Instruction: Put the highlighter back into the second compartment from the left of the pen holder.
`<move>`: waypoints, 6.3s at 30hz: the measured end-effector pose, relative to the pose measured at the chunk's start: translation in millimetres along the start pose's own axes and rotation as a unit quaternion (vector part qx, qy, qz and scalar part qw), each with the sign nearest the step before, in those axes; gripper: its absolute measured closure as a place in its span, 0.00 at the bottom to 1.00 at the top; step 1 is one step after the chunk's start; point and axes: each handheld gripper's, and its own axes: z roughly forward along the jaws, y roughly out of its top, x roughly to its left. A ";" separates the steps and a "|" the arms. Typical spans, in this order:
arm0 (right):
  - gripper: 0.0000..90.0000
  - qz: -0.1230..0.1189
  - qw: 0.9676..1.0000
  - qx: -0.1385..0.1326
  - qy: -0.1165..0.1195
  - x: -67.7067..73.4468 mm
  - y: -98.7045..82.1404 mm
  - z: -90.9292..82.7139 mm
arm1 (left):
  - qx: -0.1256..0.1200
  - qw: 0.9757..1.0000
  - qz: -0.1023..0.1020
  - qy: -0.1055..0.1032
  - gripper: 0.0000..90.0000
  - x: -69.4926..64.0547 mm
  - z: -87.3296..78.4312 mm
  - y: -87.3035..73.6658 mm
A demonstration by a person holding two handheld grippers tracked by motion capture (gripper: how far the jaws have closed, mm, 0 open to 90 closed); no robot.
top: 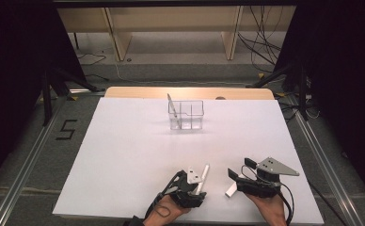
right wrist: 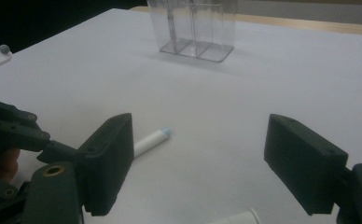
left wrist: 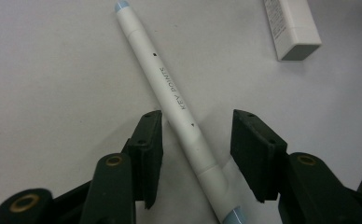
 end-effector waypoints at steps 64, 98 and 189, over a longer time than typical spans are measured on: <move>0.26 0.045 0.997 -0.007 0.058 7.6 1.9 4.4 | -0.109 0.993 -0.040 -0.016 0.86 41.6 -29.8 -1.4; 0.30 0.146 0.978 -0.017 0.149 24.0 14.9 43.3 | -0.210 0.976 -0.049 -0.028 0.86 49.9 -45.9 -8.8; 0.88 0.171 0.966 -0.086 0.172 14.1 68.5 68.3 | -0.209 0.976 -0.037 -0.043 0.29 86.5 -73.3 -29.8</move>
